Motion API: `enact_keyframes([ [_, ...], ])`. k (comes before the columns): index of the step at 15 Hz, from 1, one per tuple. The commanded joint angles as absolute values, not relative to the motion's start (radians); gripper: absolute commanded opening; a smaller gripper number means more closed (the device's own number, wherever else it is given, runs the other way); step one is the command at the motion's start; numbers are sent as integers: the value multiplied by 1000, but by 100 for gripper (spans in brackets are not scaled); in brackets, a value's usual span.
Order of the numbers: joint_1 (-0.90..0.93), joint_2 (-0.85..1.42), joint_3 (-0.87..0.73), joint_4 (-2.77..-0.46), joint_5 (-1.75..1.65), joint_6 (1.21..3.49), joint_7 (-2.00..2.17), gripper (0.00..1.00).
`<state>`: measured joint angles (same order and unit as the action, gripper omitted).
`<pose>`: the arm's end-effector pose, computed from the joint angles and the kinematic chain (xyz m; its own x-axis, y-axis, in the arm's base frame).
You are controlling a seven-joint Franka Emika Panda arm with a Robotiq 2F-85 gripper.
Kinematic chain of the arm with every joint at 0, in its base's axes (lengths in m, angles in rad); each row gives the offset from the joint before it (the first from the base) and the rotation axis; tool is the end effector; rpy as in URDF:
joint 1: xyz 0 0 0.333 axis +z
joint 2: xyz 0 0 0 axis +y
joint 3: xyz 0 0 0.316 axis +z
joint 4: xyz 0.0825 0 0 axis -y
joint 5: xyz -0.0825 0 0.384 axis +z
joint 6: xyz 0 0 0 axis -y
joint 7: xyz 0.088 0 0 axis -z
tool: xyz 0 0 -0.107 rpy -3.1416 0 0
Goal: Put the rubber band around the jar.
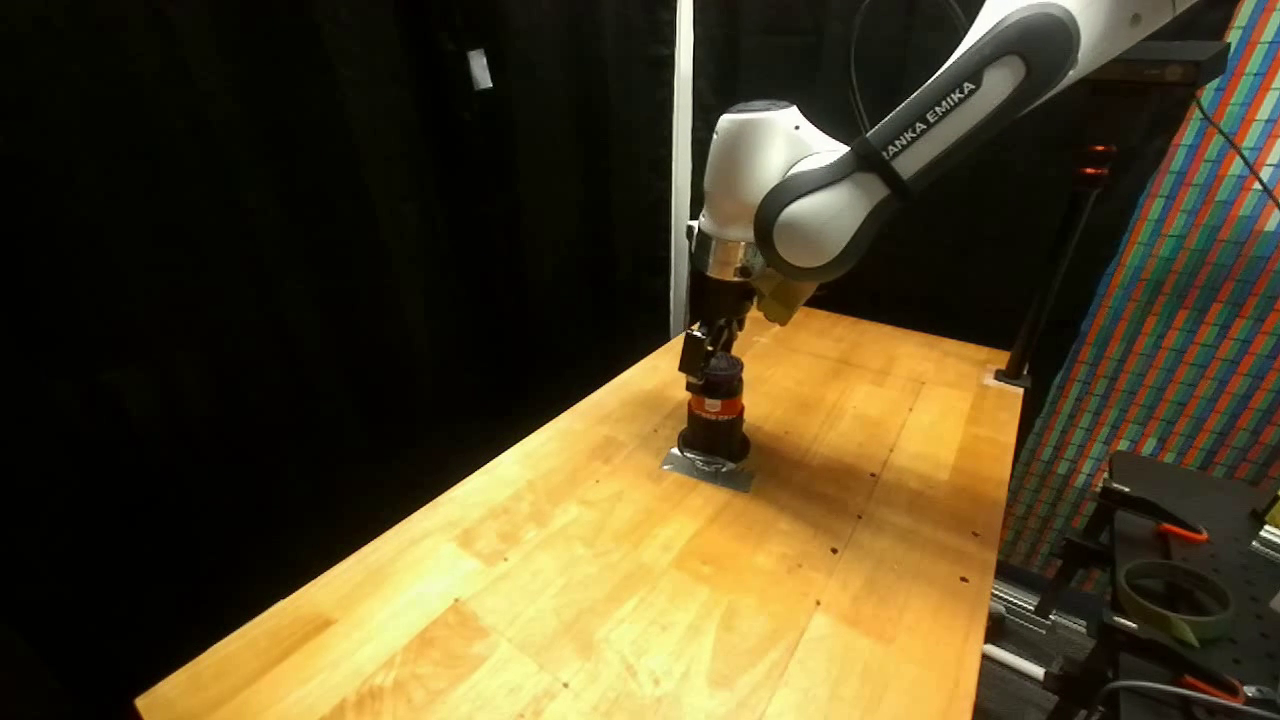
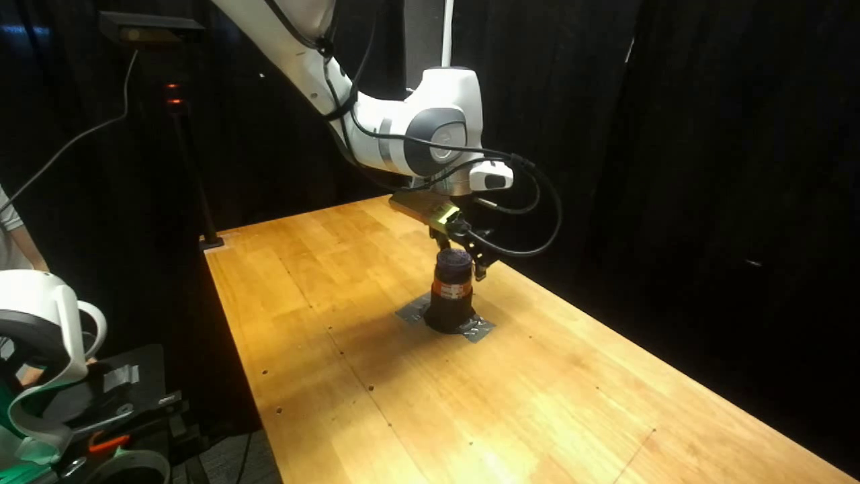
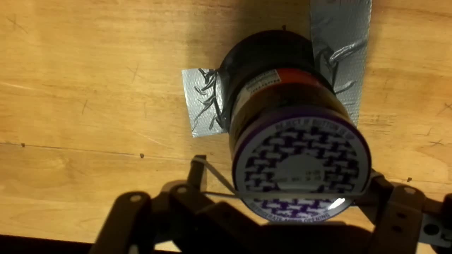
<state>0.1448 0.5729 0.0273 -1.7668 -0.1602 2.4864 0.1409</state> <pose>0.6668 0.1149 0.2532 0.9768 0.1495 0.1536 0.1386 -0.9872 0.0793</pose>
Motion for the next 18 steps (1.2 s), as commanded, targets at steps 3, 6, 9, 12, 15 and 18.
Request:
enact_keyframes([
  [3, 123, 497, 52, -1817, -83, 2319, 93, 100],
  [6, 102, 470, 67, -1834, -29, 2245, 63, 100],
  [9, 89, 457, 74, -1855, 9, 2216, 42, 100],
  [12, 90, 448, 67, -1898, 16, 2261, 47, 75],
  [15, 92, 421, 67, -1959, 11, 2346, 49, 56],
  [18, 98, 358, 62, -2070, -6, 2507, 52, 34],
])
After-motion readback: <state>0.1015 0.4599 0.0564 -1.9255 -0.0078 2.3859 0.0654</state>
